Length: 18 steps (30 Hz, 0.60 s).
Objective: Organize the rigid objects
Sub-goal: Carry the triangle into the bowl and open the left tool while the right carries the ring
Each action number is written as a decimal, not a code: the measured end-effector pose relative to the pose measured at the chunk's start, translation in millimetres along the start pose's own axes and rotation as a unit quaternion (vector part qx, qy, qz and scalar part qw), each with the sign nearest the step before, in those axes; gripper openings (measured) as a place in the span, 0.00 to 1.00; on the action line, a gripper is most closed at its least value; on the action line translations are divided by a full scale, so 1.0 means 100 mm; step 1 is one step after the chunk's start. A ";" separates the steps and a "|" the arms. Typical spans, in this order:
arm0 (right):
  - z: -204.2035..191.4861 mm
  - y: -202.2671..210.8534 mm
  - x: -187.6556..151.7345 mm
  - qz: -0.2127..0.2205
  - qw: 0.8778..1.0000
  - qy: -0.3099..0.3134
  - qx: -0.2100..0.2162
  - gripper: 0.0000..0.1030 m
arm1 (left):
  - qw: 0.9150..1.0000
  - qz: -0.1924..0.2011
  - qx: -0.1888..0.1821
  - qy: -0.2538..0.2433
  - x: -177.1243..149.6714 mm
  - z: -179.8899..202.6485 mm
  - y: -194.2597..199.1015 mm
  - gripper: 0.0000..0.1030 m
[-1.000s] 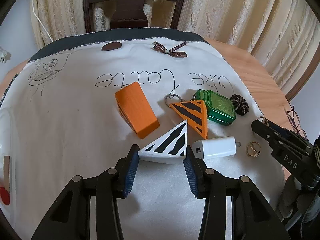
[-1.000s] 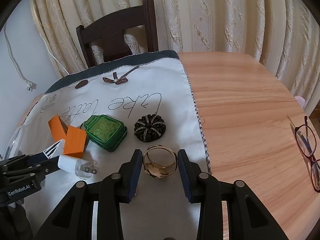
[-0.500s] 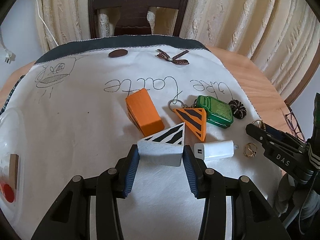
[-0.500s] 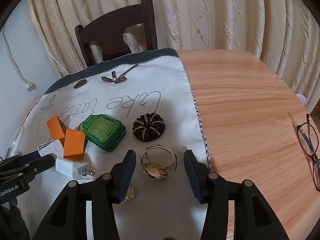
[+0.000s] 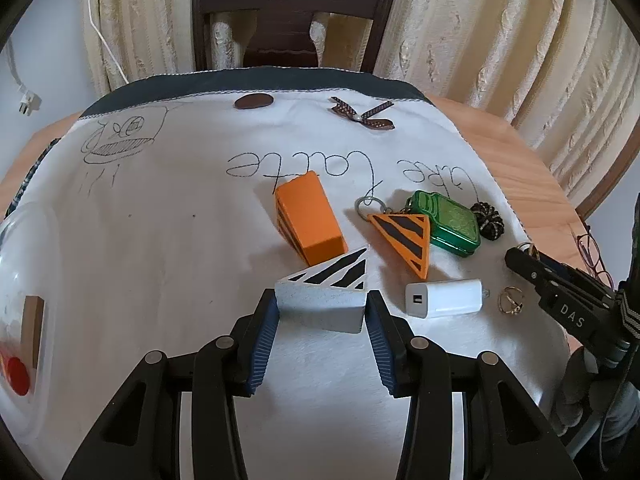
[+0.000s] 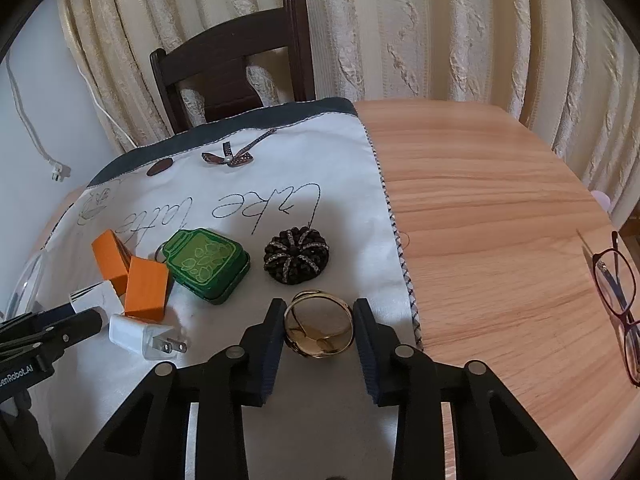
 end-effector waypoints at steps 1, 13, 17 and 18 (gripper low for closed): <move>0.00 0.00 0.00 0.001 1.000 0.002 0.001 0.35 | 1.000 0.000 0.000 0.000 0.00 0.00 0.00 0.44; 0.08 0.13 0.08 0.031 0.999 -0.013 -0.005 0.35 | 1.000 0.022 0.009 0.014 0.06 -0.13 0.15 0.44; 0.07 0.17 0.10 0.037 0.999 -0.010 -0.010 0.35 | 0.999 0.036 0.017 0.024 0.10 -0.24 0.25 0.44; 0.07 0.18 0.10 0.039 0.999 -0.009 -0.011 0.35 | 0.999 0.041 0.021 0.027 0.11 -0.28 0.28 0.44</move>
Point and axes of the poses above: each gripper's, at about its wrist camera, not at the fingertips, and y roughly against the way its jaws point, z to its right, x to its top, the point moved 2 cm from there along -y, roughly the way its jaws point, and after that the axes turned 11 degrees about z, right-handed, at the moved point
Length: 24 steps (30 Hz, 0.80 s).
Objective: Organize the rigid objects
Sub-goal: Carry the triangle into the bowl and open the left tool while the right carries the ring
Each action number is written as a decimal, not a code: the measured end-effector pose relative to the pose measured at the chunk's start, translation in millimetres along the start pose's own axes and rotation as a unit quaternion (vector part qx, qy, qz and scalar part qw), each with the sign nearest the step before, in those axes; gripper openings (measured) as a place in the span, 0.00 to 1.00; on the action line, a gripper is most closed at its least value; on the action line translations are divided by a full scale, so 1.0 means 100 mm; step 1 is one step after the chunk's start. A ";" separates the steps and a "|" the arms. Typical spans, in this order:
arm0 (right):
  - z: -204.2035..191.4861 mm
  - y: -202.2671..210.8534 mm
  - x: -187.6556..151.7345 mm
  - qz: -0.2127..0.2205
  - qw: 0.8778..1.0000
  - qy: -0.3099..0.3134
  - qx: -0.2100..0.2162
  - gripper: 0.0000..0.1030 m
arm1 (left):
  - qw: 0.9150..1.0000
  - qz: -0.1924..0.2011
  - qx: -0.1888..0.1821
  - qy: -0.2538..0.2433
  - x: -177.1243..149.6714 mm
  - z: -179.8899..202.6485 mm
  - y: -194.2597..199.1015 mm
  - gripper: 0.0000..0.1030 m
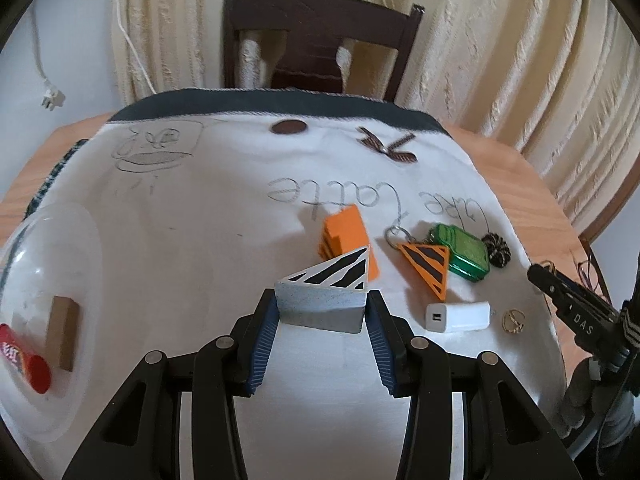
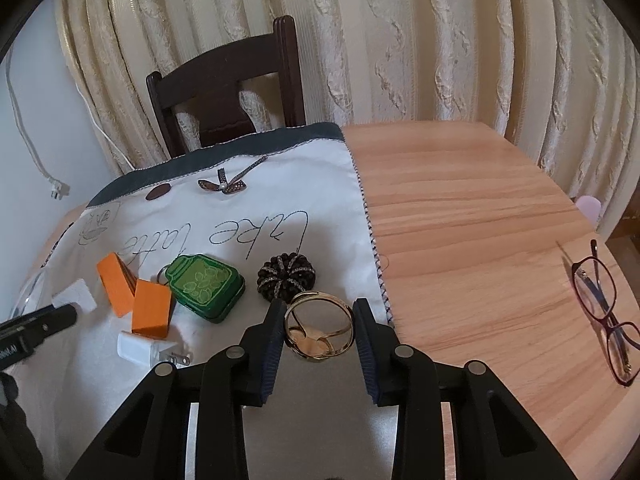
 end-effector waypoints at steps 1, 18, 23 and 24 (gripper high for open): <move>0.00 0.01 0.01 0.001 1.000 0.001 -0.001 0.35 | 1.000 0.003 0.003 0.002 0.01 -0.03 0.02 0.44; -0.47 0.29 0.11 0.014 0.999 0.020 0.034 0.35 | 0.993 0.069 0.083 0.044 0.19 -0.77 0.39 0.44; -0.83 0.40 0.14 0.020 0.997 0.042 0.065 0.35 | 0.988 0.085 0.114 0.057 0.21 -1.05 0.49 0.44; -0.90 0.41 0.14 0.020 0.996 0.046 0.072 0.35 | 0.987 0.088 0.120 0.060 0.21 -1.11 0.51 0.44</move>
Point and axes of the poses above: each gripper's, at about its wrist camera, not at the fingertips, and y roughly against the way its jaws point, z to its right, x to its top, the point moved 2 cm from there along -y, roughly the way its jaws point, and after that the axes turned 11 degrees about z, right-handed, at the moved point
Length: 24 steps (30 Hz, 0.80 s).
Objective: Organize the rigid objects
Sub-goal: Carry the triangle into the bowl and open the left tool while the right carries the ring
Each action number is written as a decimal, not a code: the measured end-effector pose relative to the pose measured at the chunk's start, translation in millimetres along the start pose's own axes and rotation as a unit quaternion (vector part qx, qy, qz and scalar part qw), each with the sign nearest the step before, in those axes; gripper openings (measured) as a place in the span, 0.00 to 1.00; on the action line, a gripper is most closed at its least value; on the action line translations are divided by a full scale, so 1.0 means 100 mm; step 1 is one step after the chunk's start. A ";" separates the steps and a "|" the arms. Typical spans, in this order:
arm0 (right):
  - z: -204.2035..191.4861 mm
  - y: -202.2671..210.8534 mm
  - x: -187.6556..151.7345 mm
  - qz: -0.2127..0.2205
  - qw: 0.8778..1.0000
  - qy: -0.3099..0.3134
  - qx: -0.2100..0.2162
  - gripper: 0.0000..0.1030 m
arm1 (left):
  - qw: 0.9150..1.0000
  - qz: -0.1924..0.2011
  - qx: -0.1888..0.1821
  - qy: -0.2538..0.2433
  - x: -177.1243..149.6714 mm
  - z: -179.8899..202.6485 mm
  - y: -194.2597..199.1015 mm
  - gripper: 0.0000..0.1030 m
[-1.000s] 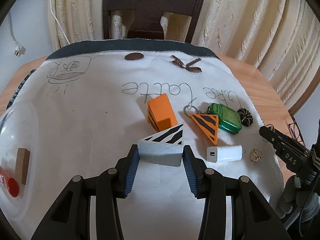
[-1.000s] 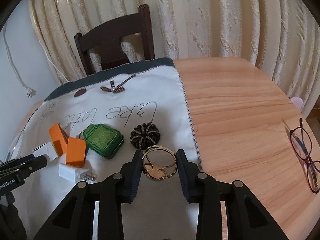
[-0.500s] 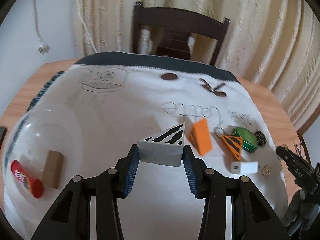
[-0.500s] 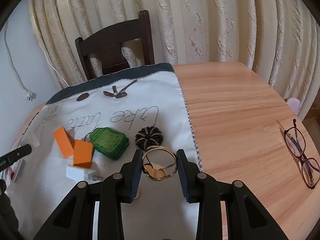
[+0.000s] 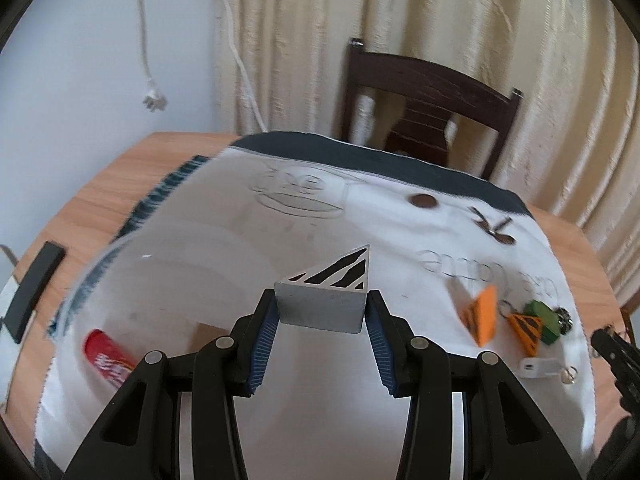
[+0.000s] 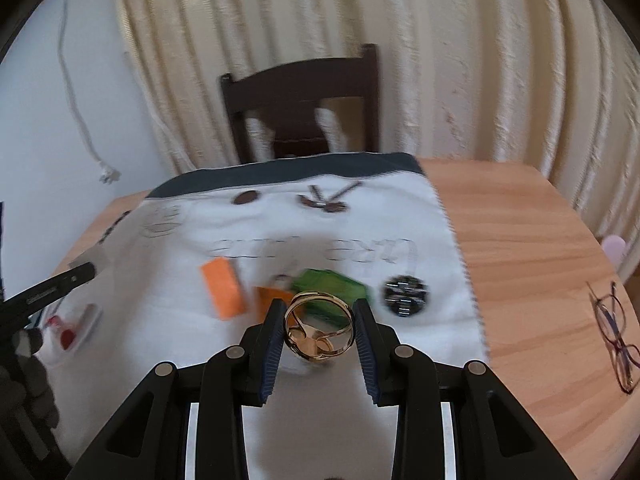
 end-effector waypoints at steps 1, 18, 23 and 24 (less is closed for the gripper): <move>-0.08 0.00 0.01 -0.001 1.000 0.004 0.008 0.35 | 1.000 0.003 0.007 0.004 0.01 -0.08 0.01 0.44; -1.39 -0.10 0.03 -0.009 0.989 0.067 0.128 0.35 | 0.997 0.024 0.055 0.044 0.05 -0.81 0.07 0.44; -1.64 -0.13 0.01 -0.016 0.985 0.079 0.150 0.35 | 0.996 0.019 0.061 0.066 0.03 -0.96 0.04 0.45; -1.68 -0.13 0.01 -0.017 0.985 0.081 0.152 0.35 | 0.995 0.018 0.062 0.070 0.03 -0.99 0.03 0.45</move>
Point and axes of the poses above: each gripper's, at about its wrist camera, not at the fingertips, and y roughly against the way its jaws point, z to its right, x to its top, the point moved 2 cm from there along -y, roughly the way its jaws point, and after that the axes turned 11 degrees about z, right-handed, at the moved point
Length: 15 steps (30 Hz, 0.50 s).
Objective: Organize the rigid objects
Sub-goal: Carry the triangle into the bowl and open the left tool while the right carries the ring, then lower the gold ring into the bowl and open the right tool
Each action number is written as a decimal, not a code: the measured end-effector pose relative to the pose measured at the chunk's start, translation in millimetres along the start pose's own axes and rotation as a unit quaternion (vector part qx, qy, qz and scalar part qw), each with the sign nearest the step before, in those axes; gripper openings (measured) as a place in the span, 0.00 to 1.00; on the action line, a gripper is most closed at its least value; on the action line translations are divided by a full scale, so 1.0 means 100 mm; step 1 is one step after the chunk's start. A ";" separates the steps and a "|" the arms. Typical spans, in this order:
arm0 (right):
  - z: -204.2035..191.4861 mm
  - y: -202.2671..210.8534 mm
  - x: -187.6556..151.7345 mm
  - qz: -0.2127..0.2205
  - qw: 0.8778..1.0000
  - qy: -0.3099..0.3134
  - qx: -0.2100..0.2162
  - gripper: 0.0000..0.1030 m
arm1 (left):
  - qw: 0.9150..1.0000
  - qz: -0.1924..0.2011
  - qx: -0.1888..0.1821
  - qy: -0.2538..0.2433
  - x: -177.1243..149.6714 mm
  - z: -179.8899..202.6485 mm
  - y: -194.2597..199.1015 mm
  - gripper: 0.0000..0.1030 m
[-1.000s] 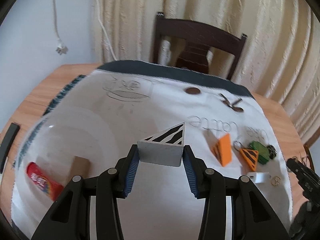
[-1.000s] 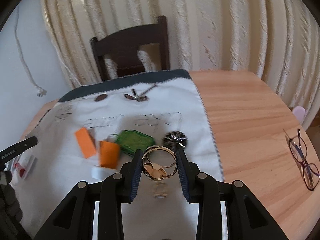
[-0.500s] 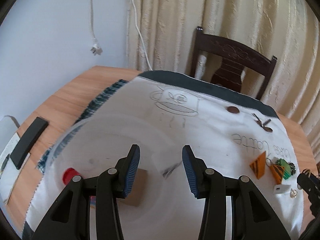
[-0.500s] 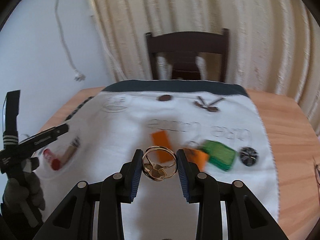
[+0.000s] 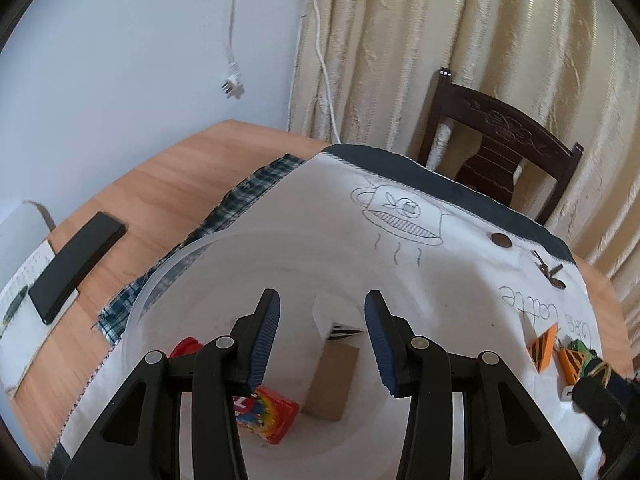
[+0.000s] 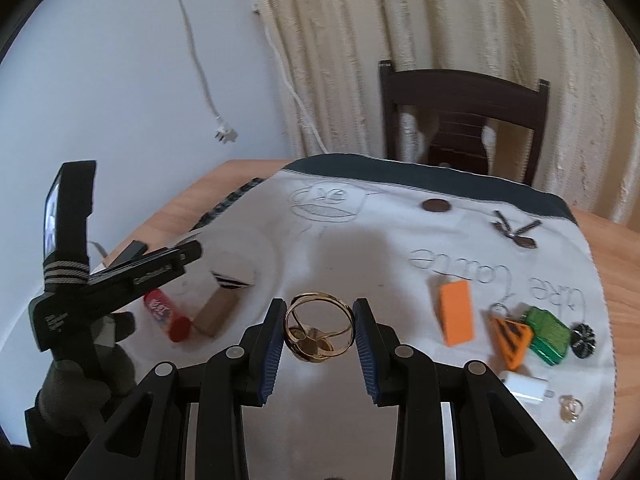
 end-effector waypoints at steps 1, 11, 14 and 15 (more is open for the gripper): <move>-0.04 -0.01 0.00 -0.001 1.000 0.002 0.003 0.35 | 1.000 0.000 0.002 0.005 0.00 -0.03 -0.01 0.46; -0.41 -0.24 0.09 -0.011 0.999 0.033 0.033 0.35 | 0.999 0.013 0.027 0.042 0.04 -0.24 -0.01 0.56; -0.50 -0.34 0.09 -0.019 0.998 0.036 0.045 0.35 | 0.998 0.013 0.029 0.048 0.04 -0.28 -0.02 0.56; -0.52 -0.37 0.10 -0.021 0.998 0.037 0.048 0.35 | 0.998 0.013 0.031 0.051 0.04 -0.29 -0.03 0.56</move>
Point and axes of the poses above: each gripper's, at about its wrist camera, not at the fingertips, and y roughly against the way its jaws point, z to its right, x to its top, the point moved 2 cm from there along -y, roughly the way its jaws point, and after that the axes turned 11 degrees about z, right-handed, at the moved point
